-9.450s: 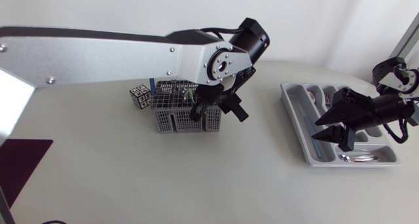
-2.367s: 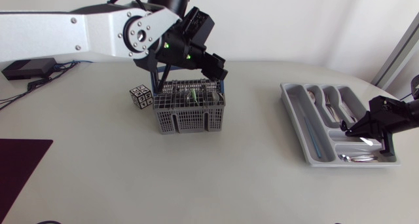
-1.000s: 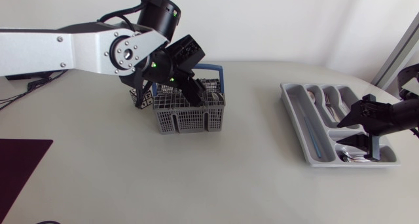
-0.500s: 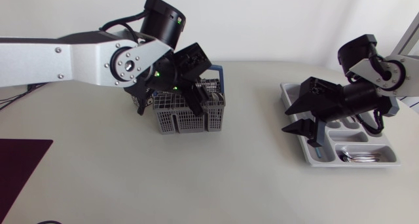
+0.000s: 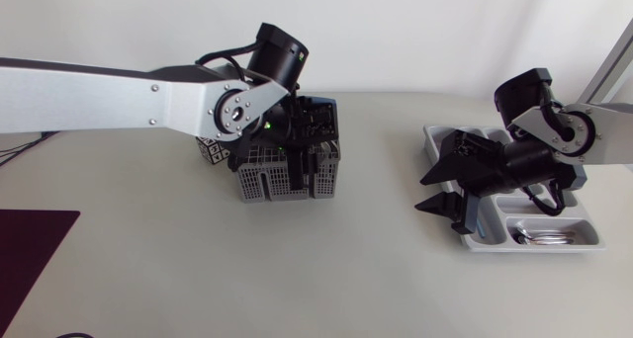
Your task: Transfer all utensils from the basket to the drawer tray.
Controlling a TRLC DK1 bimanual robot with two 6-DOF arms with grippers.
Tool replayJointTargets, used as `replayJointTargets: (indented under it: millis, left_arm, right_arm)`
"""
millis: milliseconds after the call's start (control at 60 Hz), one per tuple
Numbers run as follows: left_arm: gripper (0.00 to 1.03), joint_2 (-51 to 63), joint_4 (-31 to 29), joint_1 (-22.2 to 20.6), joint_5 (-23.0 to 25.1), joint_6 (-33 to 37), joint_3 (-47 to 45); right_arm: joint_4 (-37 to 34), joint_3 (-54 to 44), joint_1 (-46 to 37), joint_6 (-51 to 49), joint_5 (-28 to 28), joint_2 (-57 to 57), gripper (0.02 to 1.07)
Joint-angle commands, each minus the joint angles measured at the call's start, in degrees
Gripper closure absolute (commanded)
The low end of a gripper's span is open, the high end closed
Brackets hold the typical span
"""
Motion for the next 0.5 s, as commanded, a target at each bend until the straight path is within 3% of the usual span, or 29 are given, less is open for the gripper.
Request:
replayJointTargets:
  millis: [0,317,367,483]
  left_arm:
    - [0.38,2.4,-0.1,0.6,-0.5,4.7,3.4]
    - [0.39,8.3,-1.8,2.4,-2.0,10.6,9.3]
    - [0.44,8.8,-1.7,2.6,-2.0,11.6,9.8]
    - [0.45,10.1,-1.4,2.7,-2.0,12.6,10.8]
  right_arm:
    - [0.8,-2.0,0.5,0.9,-0.1,0.6,0.37]
    - [2.4,-2.0,0.4,-0.1,-0.3,3.3,0.37]
    - [2.5,-1.9,0.4,-0.3,-0.3,3.9,0.37]
    - [3.0,-1.8,-0.1,-0.6,-0.3,4.9,0.37]
